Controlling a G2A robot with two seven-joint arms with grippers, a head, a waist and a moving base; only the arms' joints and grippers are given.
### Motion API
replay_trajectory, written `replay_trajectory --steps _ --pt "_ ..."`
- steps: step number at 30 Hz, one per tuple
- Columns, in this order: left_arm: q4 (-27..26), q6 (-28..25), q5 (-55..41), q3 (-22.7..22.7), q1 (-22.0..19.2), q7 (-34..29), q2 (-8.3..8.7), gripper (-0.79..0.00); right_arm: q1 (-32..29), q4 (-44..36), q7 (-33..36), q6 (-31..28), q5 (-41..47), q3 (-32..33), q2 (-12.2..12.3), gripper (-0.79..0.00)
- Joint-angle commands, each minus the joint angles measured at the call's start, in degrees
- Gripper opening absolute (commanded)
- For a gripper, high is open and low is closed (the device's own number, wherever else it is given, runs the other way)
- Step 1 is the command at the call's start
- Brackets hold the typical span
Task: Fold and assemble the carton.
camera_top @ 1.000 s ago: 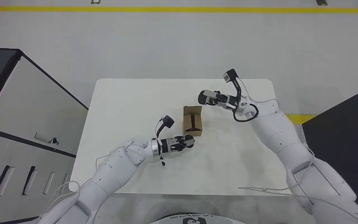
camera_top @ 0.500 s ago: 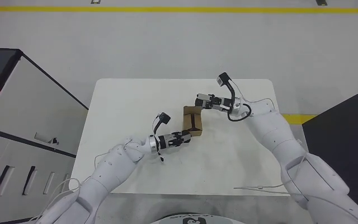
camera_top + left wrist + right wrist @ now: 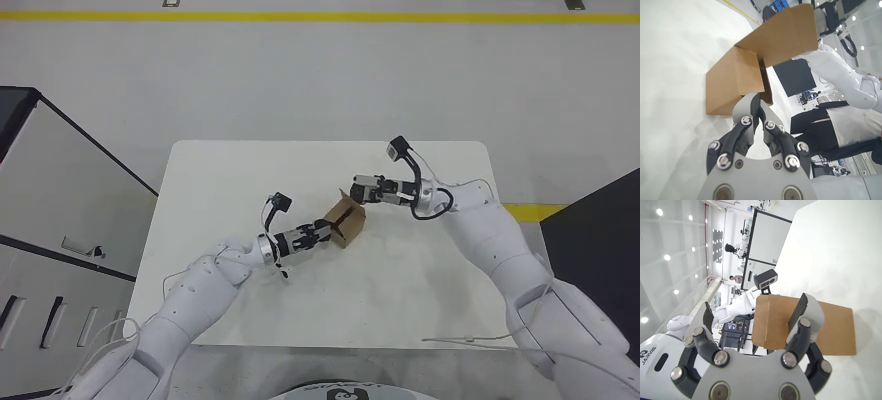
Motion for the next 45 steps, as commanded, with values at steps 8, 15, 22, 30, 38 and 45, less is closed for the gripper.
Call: replay_trajectory --steps 8,15,22,30,38,45 --pt "-0.73 -0.07 0.35 -1.47 0.41 0.32 0.28 -0.785 -1.52 -1.76 0.23 0.23 -1.21 1.74 1.52 -0.012" --pt "-0.23 -0.54 0.06 -2.71 1.22 0.47 0.59 -0.785 -2.05 -3.92 -0.69 -0.69 -5.31 3.5 3.12 -0.126" --pt "0.76 -0.72 -0.71 -2.5 1.53 0.22 0.32 -0.785 -2.52 -5.68 -3.12 -1.83 -11.88 3.58 3.69 -0.212" --pt "1.59 -1.76 -1.97 -2.36 1.28 -0.18 0.02 -0.785 -4.64 -8.32 -8.3 -6.5 -11.32 6.31 4.34 0.0" --pt "-0.12 0.41 -1.49 -2.52 2.24 -0.09 0.07 -0.785 -5.44 -9.9 -10.37 -5.0 -13.21 6.65 4.55 0.0" --pt "0.04 1.21 -3.04 -2.69 2.43 -1.74 0.0 -0.785 -6.37 -12.51 -10.31 -2.0 -15.55 7.78 5.21 0.0"
